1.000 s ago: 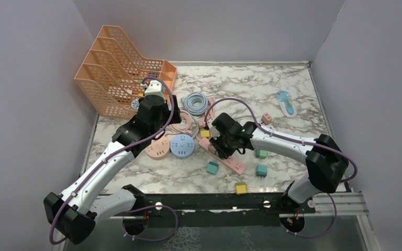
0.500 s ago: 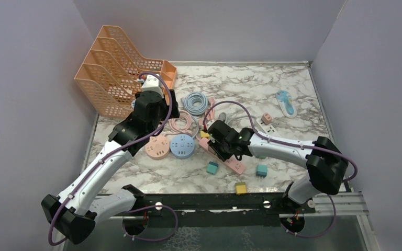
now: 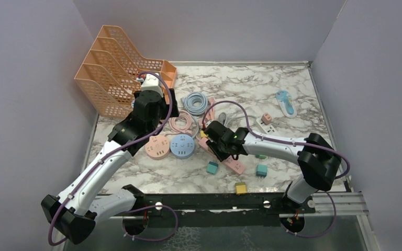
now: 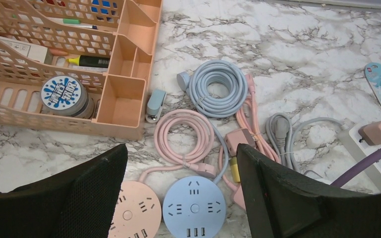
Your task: Insert the plug
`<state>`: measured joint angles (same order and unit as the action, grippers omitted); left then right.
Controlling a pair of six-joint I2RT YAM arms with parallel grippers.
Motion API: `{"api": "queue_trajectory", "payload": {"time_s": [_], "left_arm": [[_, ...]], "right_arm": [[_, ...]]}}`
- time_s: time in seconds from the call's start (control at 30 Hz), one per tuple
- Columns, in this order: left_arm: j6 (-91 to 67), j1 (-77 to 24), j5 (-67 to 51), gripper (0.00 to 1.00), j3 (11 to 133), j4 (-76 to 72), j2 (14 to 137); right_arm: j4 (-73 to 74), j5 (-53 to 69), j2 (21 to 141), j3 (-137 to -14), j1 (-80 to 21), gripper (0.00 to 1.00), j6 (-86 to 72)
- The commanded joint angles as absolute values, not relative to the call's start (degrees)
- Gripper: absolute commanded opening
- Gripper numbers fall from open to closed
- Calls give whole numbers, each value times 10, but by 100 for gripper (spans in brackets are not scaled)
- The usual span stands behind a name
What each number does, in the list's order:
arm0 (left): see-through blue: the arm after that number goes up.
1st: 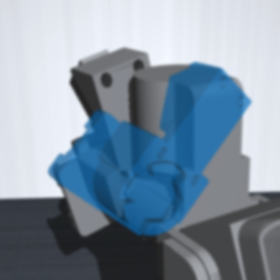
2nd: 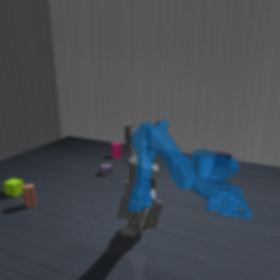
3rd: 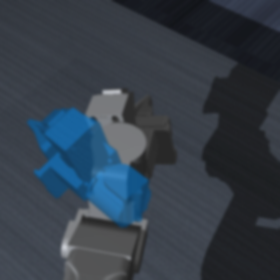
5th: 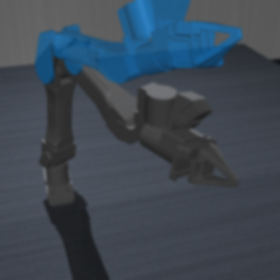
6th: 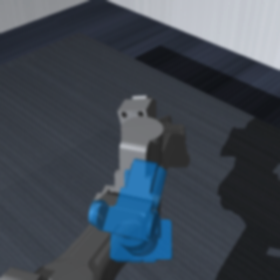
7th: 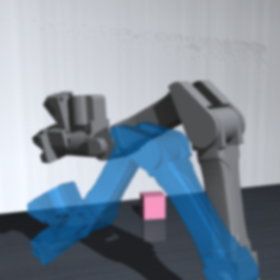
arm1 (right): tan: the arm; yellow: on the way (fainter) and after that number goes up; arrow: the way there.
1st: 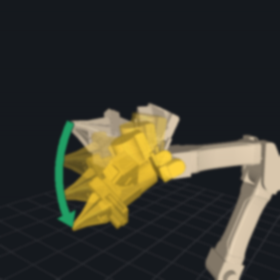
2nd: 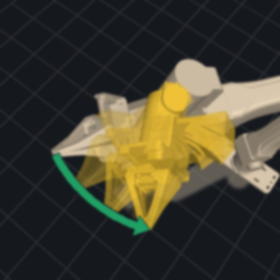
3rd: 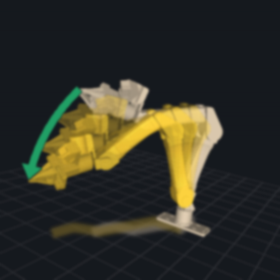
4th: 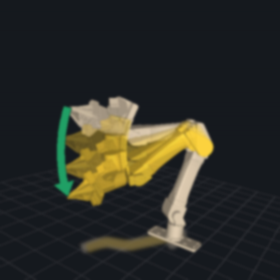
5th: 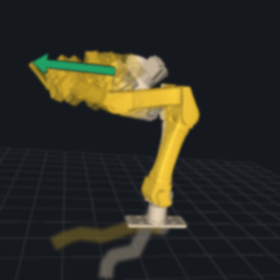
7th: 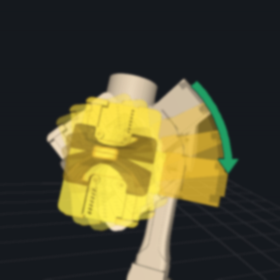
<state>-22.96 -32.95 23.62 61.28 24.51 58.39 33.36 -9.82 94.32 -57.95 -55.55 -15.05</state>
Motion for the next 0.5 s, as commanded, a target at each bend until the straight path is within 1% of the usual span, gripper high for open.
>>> {"api": "queue_trajectory", "payload": {"time_s": [0.0, 0.03, 0.17, 0.23, 0.33, 0.47], "left_arm": [[-223, -326, 246, 83, 629, 231, 579], [-223, -325, 243, 83, 630, 231, 578], [-223, -325, 227, 86, 633, 231, 575], [-221, -325, 217, 88, 633, 232, 572], [-220, -325, 213, 90, 630, 236, 566], [-222, -325, 208, 92, 626, 242, 554]], "right_arm": [[199, -83, 1012, -554, -556, 2, -231], [213, -93, 997, -567, -556, 8, -233], [277, -146, 934, -613, -556, 44, -264], [305, -167, 902, -625, -556, 54, -280], [350, -182, 859, -635, -556, 60, -306], [403, -164, 819, -636, -556, 61, -349]]}}
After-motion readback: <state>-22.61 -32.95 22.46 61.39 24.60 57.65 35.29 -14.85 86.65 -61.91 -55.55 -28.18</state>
